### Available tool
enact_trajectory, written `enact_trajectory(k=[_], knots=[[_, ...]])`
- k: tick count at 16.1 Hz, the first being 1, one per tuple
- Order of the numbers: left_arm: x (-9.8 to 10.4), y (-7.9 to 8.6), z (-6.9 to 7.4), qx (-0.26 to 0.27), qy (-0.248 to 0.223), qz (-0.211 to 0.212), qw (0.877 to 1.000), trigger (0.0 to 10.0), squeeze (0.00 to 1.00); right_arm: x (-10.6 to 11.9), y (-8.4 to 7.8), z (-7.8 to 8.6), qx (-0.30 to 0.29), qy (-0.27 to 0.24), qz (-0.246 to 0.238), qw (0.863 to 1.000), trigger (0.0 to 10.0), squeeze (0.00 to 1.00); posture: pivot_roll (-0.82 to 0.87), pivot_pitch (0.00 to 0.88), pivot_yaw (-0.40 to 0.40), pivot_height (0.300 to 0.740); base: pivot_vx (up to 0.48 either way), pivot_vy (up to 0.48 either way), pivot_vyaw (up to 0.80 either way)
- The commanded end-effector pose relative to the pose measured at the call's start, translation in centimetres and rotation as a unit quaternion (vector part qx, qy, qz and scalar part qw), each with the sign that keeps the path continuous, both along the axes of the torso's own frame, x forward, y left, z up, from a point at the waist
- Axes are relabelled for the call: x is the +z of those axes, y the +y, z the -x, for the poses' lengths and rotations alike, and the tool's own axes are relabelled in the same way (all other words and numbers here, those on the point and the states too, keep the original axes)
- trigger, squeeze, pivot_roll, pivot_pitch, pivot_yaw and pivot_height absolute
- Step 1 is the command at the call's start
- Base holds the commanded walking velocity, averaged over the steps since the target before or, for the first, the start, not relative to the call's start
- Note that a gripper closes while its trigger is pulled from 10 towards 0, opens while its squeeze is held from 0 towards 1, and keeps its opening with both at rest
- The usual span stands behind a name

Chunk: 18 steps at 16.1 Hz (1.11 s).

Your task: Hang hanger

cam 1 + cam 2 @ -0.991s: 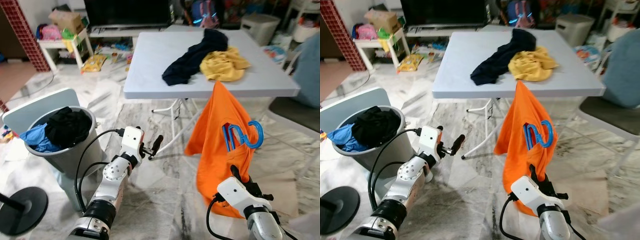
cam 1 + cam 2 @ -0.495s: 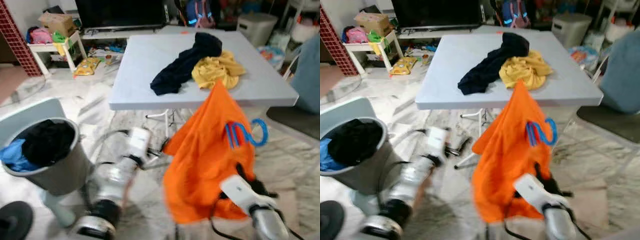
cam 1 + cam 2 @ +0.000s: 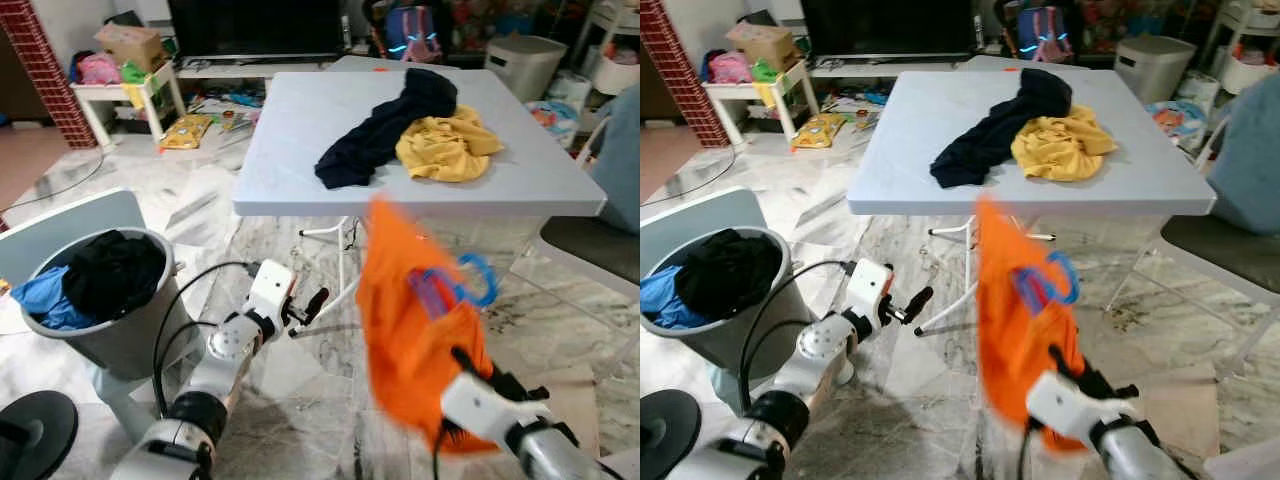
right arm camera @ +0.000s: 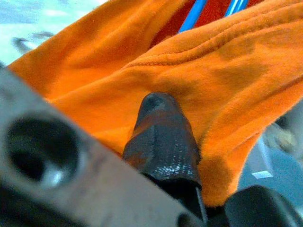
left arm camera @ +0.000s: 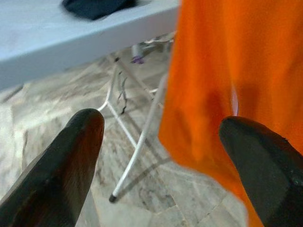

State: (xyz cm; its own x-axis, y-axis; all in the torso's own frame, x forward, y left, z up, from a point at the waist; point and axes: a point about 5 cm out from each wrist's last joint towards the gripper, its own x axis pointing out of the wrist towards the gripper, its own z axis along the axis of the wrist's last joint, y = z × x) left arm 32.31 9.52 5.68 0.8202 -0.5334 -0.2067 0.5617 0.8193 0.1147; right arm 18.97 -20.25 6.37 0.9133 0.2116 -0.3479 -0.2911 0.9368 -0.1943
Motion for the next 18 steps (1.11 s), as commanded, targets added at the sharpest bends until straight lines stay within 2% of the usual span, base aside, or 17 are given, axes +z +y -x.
enact_trajectory(k=[1,3,5,8,9,15,16,17,18], knots=[[0.3,-0.3,-0.2,-0.022,-0.011,-0.014,1.000,10.0,0.00,1.6,1.0,-0.5,0.039,-0.024,-0.018,0.999,10.0,0.00,-0.06,0.000,0.018,0.740,0.000,0.000,0.00],[0.7,-1.2,-0.3,-0.046,-0.011,0.000,0.999,10.0,0.00,2.6,1.0,-0.4,0.072,-0.015,-0.021,0.997,10.0,0.00,-0.06,0.000,0.019,0.740,0.000,0.000,0.00],[0.9,-2.5,-0.2,-0.083,0.005,0.036,0.996,10.0,0.00,3.8,1.1,-0.9,0.076,-0.027,-0.025,0.996,10.0,0.00,-0.07,0.000,0.022,0.740,0.000,0.000,0.00],[0.5,-3.9,0.6,-0.141,0.010,0.031,0.989,10.0,0.00,4.7,2.2,-1.0,0.100,-0.030,-0.043,0.994,10.0,0.00,-0.07,0.000,0.025,0.740,0.000,0.000,0.00],[0.6,-4.2,0.7,-0.149,0.002,0.024,0.989,10.0,0.00,5.1,2.6,-0.7,0.121,-0.021,-0.048,0.991,10.0,0.00,-0.07,0.000,0.026,0.740,0.000,0.000,0.00],[1.5,-5.1,0.1,-0.148,-0.005,0.043,0.988,10.0,0.00,6.3,3.7,1.2,0.194,0.024,-0.077,0.978,10.0,0.00,-0.09,0.000,0.032,0.740,0.000,0.000,0.00],[1.8,-5.2,0.0,-0.143,-0.013,0.056,0.988,7.5,0.00,6.2,3.7,1.6,0.201,0.035,-0.078,0.976,10.0,0.00,-0.09,0.000,0.034,0.740,0.000,0.000,0.00],[2.1,-5.1,-0.1,-0.141,-0.023,0.063,0.988,0.0,0.00,5.8,3.4,1.9,0.198,0.049,-0.069,0.976,10.0,0.00,-0.09,0.000,0.035,0.740,0.000,0.000,0.00],[2.1,-5.0,-0.2,-0.140,-0.023,0.063,0.988,0.0,0.00,5.5,3.1,2.0,0.194,0.056,-0.062,0.977,10.0,0.00,-0.09,0.000,0.034,0.740,0.000,0.000,0.00]])
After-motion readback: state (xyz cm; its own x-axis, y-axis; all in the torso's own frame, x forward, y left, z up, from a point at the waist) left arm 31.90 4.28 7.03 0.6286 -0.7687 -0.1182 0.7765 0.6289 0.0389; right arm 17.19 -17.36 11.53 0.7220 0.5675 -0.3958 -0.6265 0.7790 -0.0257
